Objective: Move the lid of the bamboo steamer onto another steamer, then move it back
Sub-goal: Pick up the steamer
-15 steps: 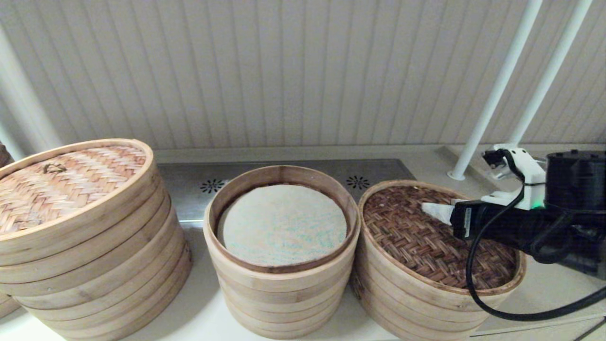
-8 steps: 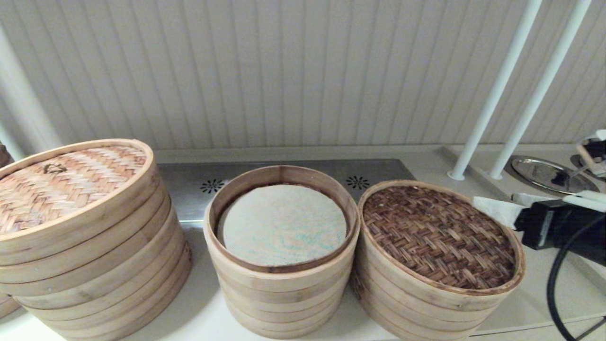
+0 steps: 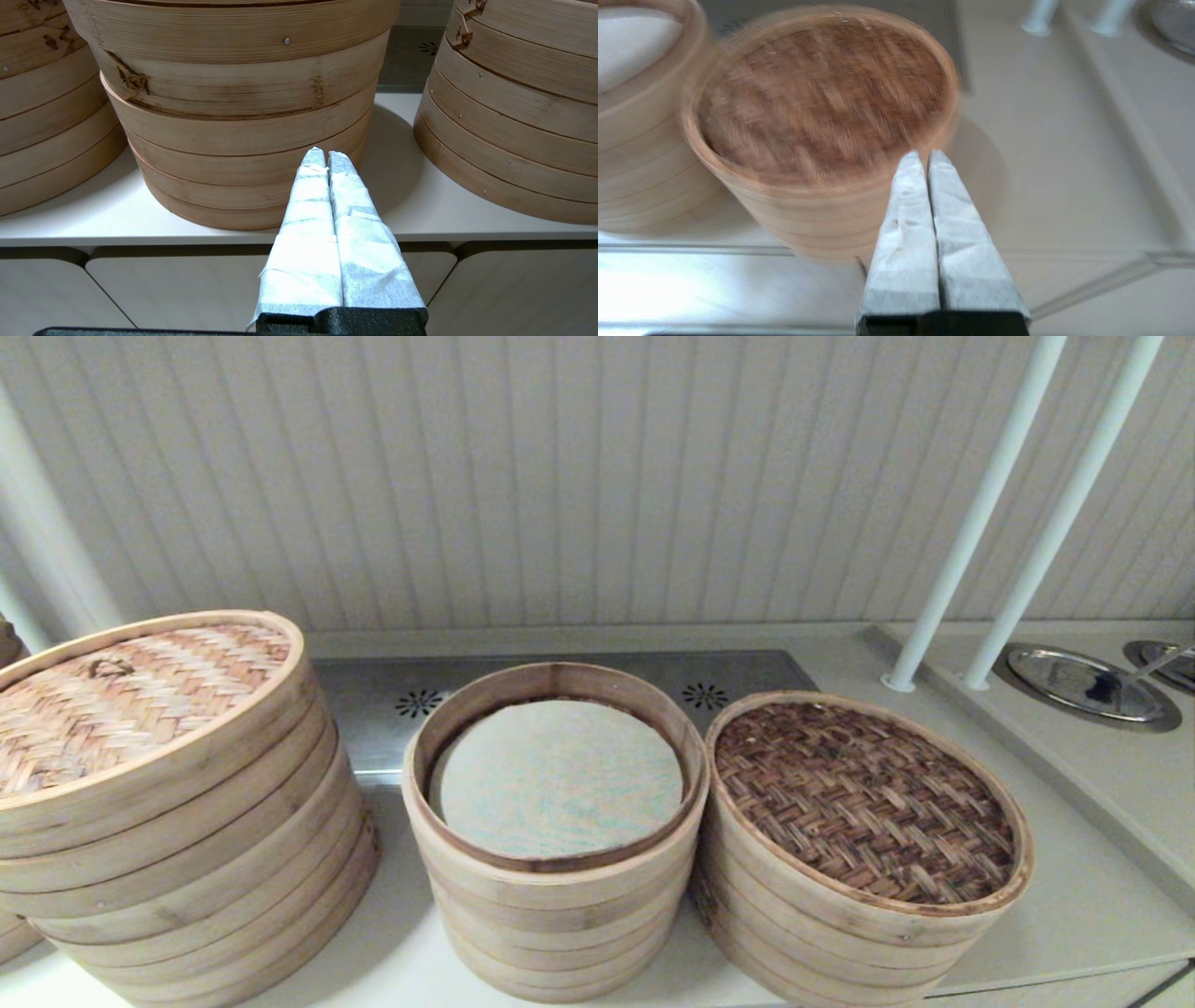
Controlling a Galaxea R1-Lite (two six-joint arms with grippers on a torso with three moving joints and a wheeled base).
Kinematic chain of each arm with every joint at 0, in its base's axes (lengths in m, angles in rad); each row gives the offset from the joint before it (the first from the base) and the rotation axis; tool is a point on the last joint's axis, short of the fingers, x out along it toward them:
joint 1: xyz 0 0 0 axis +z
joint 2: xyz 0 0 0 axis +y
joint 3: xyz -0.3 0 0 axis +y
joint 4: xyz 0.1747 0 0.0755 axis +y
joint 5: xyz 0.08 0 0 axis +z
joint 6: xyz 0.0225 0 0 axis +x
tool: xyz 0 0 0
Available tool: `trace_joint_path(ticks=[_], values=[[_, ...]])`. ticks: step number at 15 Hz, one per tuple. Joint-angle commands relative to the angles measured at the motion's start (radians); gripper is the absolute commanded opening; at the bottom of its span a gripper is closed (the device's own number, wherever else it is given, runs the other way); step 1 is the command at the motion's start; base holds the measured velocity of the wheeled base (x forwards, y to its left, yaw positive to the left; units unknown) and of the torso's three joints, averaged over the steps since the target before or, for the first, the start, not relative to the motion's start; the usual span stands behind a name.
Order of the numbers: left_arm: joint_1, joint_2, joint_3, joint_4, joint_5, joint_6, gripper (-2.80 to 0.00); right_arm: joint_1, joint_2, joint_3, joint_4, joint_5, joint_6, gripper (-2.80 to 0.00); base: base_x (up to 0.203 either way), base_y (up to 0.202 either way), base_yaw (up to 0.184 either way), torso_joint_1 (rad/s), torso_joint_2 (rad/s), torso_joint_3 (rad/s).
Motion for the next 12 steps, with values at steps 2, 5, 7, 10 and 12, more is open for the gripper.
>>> trace_joint_path(ticks=[2,5,7,10,12], values=[[0.0,0.0,0.0,0.0,0.001,0.0,-2.8,-0.074,-0.271,0.104,0.093,-0.024,-0.064,-2.8,0.0,0.0,0.0,0.0,0.0,0.0],[0.0,0.0,0.0,0.0,0.001,0.0,-2.8,-0.168,-0.359,0.237,0.103,-0.003,-0.115,-2.8,0.0,0.0,0.0,0.0,0.0,0.0],[0.0,0.0,0.0,0.0,0.001,-0.002,-2.8,-0.176,-0.399,0.327,0.1,0.022,-0.117,-2.8,0.0,0.0,0.0,0.0,0.0,0.0],[0.0,0.0,0.0,0.0,0.001,0.0,-2.8,-0.177,-0.543,0.41,0.084,0.056,-0.124,-2.8,0.0,0.0,0.0,0.0,0.0,0.0],[0.0,0.0,0.0,0.0,0.0,0.0,-2.8,-0.175,-0.584,0.454,0.048,0.086,-0.129,-2.8,0.0,0.0,0.0,0.0,0.0,0.0]])
